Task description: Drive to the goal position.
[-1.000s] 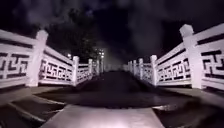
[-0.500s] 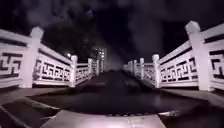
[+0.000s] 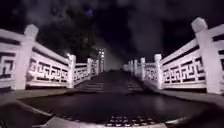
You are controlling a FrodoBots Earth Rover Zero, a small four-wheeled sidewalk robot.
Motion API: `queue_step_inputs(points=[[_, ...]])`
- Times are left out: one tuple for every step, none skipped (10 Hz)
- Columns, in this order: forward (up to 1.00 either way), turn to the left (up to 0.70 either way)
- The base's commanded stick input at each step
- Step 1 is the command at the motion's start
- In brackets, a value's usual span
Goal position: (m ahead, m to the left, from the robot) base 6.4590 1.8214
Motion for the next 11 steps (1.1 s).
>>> queue_step_inputs(points=[[0.28, 0.00], [0.27, 0.00], [0.28, 0.00], [0.28, 0.00], [0.28, 0.00], [0.37, 0.00], [0.45, 0.00], [0.45, 0.00], [0.45, 0.00], [0.45, 0.00], [0.45, 0.00]])
